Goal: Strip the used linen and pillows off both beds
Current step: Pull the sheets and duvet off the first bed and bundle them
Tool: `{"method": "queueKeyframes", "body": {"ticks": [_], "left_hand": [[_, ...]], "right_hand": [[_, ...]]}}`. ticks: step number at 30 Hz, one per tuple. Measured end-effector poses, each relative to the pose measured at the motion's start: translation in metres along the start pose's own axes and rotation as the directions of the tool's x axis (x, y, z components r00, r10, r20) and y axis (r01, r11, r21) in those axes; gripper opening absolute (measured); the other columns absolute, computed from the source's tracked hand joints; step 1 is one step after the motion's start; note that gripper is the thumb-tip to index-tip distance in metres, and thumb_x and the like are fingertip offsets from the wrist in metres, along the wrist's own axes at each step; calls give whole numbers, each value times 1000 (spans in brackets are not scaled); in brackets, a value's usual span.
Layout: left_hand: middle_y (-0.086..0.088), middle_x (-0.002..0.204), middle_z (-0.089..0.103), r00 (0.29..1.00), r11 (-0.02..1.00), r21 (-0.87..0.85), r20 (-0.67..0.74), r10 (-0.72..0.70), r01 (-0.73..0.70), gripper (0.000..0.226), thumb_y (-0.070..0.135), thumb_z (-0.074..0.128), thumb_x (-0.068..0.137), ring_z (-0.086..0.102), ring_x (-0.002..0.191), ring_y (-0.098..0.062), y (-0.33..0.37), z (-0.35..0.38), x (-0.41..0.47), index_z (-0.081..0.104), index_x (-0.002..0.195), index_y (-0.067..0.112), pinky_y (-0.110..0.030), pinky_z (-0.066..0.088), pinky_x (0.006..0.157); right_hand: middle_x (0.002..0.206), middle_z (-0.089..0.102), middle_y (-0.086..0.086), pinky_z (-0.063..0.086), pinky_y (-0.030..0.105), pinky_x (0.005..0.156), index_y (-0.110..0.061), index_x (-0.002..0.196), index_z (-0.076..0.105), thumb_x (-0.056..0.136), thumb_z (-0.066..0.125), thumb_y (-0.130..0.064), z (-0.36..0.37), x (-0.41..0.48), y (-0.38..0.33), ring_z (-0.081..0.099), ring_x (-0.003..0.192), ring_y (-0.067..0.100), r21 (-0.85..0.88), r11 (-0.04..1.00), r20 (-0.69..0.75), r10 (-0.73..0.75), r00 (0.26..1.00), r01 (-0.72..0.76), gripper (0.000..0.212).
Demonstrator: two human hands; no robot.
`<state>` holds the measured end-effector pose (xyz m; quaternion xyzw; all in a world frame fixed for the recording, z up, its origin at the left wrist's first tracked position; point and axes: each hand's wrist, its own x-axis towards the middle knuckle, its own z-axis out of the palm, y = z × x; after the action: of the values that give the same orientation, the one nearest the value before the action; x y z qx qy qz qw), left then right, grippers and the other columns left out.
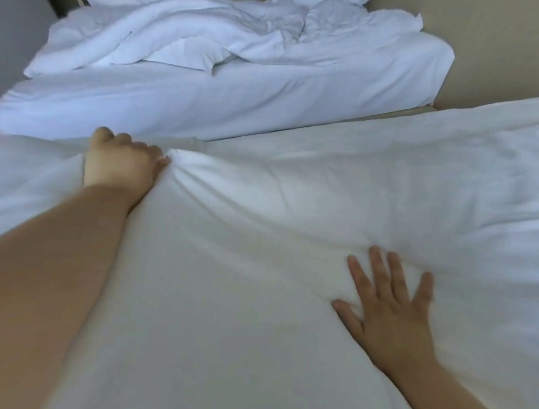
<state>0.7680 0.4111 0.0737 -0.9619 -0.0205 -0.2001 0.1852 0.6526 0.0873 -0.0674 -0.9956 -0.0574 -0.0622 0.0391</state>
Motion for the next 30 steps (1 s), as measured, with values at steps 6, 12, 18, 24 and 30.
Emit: {"method": "queueKeyframes", "body": {"ticks": [6, 12, 18, 24, 30], "left_hand": [[-33, 94, 63, 999, 1000, -9, -33, 5, -5, 37, 20, 45, 96, 54, 95, -45, 3, 39, -4, 66, 92, -11, -42, 24, 91], [-16, 143, 41, 992, 939, -334, -66, -111, 83, 47, 27, 35, 93, 32, 135, -31, 41, 8, -39, 48, 133, 7, -37, 3, 114], [-3, 147, 32, 975, 678, -724, 219, 47, 130, 90, 75, 23, 70, 26, 139, -14, 93, -62, -154, 41, 137, 17, -27, 9, 113], [14, 141, 43, 863, 742, -651, 270, 427, -163, 53, 57, 7, 94, 15, 137, 5, 147, -126, -288, 37, 133, 37, -11, -3, 110], [17, 155, -7, 816, 587, -759, 134, 563, -281, 76, 73, 6, 83, -8, 141, 4, 266, -179, -348, 2, 147, 33, -20, -3, 113]], "right_hand": [[136, 47, 17, 11, 59, 100, -18, 132, 37, 93, 2, -58, 28, 23, 6, 32, 125, 32, 28, 1000, -89, 6, 996, -4, 66], [140, 44, 18, -6, 51, 106, -20, 140, 34, 88, -10, -61, 21, 21, 1, 39, 130, 37, 31, 999, 32, 29, 999, -30, 79], [152, -25, 1, -32, 54, 98, -24, 139, -25, 44, -38, -61, -13, -15, 7, -18, 143, 24, -60, 997, 306, -29, 952, 49, 102], [110, 69, 6, 5, 44, 106, -19, 105, 72, 75, 30, -43, -70, -146, 67, 66, 103, 22, 56, 987, 261, -160, 952, 151, 56], [110, 69, 7, 13, 41, 106, -21, 107, 66, 71, 37, -43, -101, -253, 211, 53, 112, 23, -4, 1000, 37, 23, 999, -23, 51]]}}
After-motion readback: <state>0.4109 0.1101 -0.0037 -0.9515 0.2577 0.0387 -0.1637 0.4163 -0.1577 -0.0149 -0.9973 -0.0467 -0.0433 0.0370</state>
